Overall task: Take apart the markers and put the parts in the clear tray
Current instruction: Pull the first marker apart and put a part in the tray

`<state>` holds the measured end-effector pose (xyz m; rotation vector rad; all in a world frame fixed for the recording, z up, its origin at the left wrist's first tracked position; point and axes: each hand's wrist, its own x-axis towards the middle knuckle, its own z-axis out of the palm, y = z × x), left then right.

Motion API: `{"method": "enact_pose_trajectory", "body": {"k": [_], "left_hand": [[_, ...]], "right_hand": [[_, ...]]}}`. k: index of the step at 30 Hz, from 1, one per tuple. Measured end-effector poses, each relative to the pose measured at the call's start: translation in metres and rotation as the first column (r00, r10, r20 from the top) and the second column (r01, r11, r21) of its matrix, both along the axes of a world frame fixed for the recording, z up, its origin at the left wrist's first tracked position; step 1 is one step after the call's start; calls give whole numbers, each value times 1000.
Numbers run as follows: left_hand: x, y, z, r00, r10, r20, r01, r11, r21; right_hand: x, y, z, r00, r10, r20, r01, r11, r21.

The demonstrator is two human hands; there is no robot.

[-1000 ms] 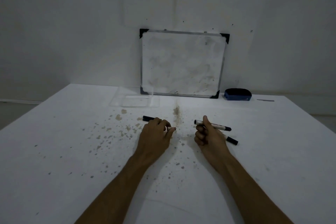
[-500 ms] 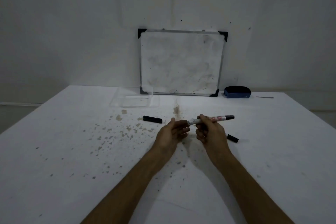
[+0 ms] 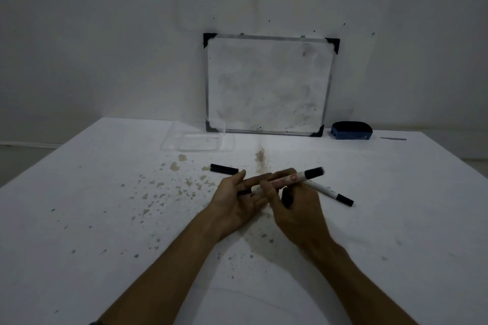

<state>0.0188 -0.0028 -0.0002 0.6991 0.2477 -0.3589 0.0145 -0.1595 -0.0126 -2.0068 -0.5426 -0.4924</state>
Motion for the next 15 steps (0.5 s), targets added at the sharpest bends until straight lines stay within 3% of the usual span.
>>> {"method": "enact_pose_trajectory", "body": {"k": [1,4,9,15], "left_hand": [[-1,-2,2,1000,2,-1,-2,1000,15],[-4,-6,9,998,-57,8,56,998,28],[-6,-5,7,997,-52,53,43,985,165],[-6,-9,6,995,-84,58,64,956,287]], "right_hand": [[0,-1,-1,1000,19,10,-19,1000,14],[-4,4,-7,998,19,-60,-33,972,-233],[3,1,4,979,-2,-202,37,985,169],[7,-6,14,951,-38,-307,122,957,262]]}}
